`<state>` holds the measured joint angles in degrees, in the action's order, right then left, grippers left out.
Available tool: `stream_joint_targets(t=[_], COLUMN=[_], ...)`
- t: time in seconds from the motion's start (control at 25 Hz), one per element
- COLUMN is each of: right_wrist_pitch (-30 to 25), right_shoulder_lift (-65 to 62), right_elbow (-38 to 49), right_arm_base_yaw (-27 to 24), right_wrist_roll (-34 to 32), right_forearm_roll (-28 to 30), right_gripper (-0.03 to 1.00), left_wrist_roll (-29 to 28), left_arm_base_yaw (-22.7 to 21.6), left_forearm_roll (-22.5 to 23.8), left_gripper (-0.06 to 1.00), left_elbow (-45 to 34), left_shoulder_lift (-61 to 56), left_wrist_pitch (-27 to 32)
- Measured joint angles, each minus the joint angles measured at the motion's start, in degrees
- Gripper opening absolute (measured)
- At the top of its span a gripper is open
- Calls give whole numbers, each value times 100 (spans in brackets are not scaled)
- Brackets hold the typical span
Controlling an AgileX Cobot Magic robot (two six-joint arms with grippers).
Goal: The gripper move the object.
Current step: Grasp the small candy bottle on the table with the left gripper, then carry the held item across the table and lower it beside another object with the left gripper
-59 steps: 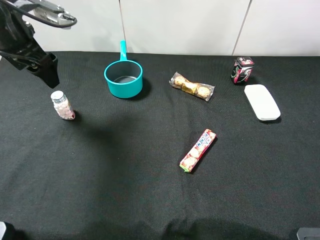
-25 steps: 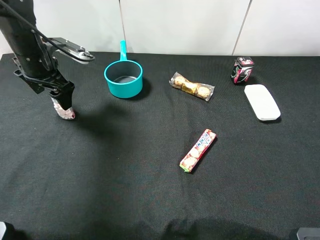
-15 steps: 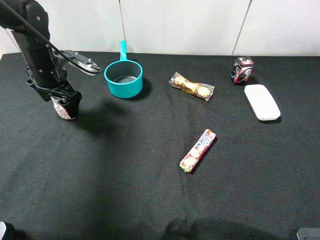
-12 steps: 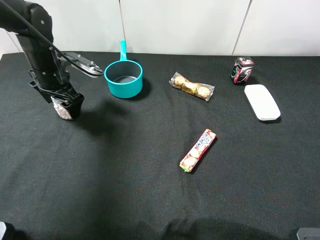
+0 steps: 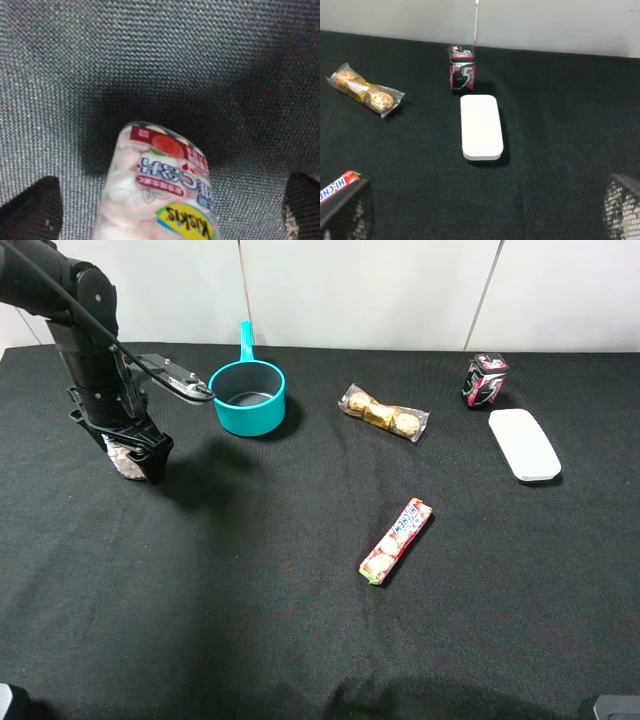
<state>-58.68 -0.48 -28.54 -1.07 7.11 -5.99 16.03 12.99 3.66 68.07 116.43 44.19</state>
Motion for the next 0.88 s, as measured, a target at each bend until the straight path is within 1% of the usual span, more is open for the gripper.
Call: stream_joint_targets(t=[0.24,0.6,0.76,0.88], right_wrist_pitch=[0,0,0,0], right_shoulder_lift=[0,0,0,0], right_elbow=[0,0,0,0], right_arm_base_yaw=[0,0,0,0], right_wrist_roll=[0,0,0,0], right_forearm_roll=[0,0,0,0], right_gripper=[69,69,69,69], left_wrist_roll=[0,0,-8,-8], left_arm_base_yaw=[0,0,0,0], left_forearm_roll=[5,6,17,106], left_gripper=[81,50,50,50], left_elbow=[-17,-17,-17,-17], left_shoulder_lift=[0,0,0,0], left_wrist_pitch=[101,101,101,101])
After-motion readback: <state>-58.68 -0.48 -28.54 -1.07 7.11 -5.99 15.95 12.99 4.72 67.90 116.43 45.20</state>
